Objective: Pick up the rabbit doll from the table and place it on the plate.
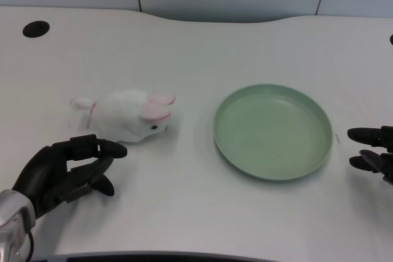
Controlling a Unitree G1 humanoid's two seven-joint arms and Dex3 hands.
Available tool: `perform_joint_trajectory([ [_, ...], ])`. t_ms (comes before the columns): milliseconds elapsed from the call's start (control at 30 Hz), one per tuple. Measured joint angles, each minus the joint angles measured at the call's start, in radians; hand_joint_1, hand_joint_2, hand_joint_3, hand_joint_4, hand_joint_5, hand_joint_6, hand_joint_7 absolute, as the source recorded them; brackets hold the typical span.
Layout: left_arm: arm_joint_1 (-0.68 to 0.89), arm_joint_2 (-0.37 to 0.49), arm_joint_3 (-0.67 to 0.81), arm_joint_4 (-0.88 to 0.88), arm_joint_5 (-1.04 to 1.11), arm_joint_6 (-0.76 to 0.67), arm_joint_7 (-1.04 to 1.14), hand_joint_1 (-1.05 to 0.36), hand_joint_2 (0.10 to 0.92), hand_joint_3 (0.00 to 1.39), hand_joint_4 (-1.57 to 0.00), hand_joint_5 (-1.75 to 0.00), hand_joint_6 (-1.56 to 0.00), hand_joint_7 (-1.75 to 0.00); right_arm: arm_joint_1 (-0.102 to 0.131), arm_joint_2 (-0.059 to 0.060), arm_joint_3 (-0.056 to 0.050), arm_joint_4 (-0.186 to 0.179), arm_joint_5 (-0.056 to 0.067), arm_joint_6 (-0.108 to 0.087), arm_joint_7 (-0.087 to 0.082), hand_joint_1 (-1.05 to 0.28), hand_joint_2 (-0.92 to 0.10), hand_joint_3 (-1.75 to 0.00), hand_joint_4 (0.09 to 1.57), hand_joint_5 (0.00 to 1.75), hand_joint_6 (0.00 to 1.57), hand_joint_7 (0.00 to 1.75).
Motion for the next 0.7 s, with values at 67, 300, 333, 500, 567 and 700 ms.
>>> perform_joint_trajectory([
  [67,0.0,0.0,0.0,0.0,0.0,0.0,0.0,-0.41,0.921,0.42,-0.63,-1.46,-0.72,-0.68,0.0,0.0,0.0,0.0,0.0,0.0,0.0,-0.42,-0.92,-0.2,1.01,0.0,0.93,0.0],
  [300,0.0,0.0,0.0,0.0,0.0,0.0,0.0,-0.41,0.921,0.42,-0.63,-1.46,-0.72,-0.68,0.0,0.0,0.0,0.0,0.0,0.0,0.0,-0.42,-0.92,-0.2,1.01,0.0,0.93,0.0],
  [333,0.0,0.0,0.0,0.0,0.0,0.0,0.0,-0.41,0.921,0.42,-0.63,-1.46,-0.72,-0.68,0.0,0.0,0.0,0.0,0.0,0.0,0.0,-0.42,-0.92,-0.2,1.01,0.0,0.93,0.0],
  [500,0.0,0.0,0.0,0.0,0.0,0.0,0.0,-0.41,0.921,0.42,-0.63,-1.46,-0.72,-0.68,0.0,0.0,0.0,0.0,0.0,0.0,0.0,-0.42,-0.92,-0.2,1.01,0.0,0.93,0.0],
  [567,0.0,0.0,0.0,0.0,0.0,0.0,0.0,-0.41,0.921,0.42,-0.63,-1.46,-0.72,-0.68,0.0,0.0,0.0,0.0,0.0,0.0,0.0,-0.42,-0.92,-0.2,1.01,0.0,0.93,0.0],
  [700,0.0,0.0,0.0,0.0,0.0,0.0,0.0,-0.41,0.921,0.42,-0.63,-1.46,-0.72,-0.68,0.0,0.0,0.0,0.0,0.0,0.0,0.0,-0.42,-0.92,-0.2,1.01,0.0,0.93,0.0],
])
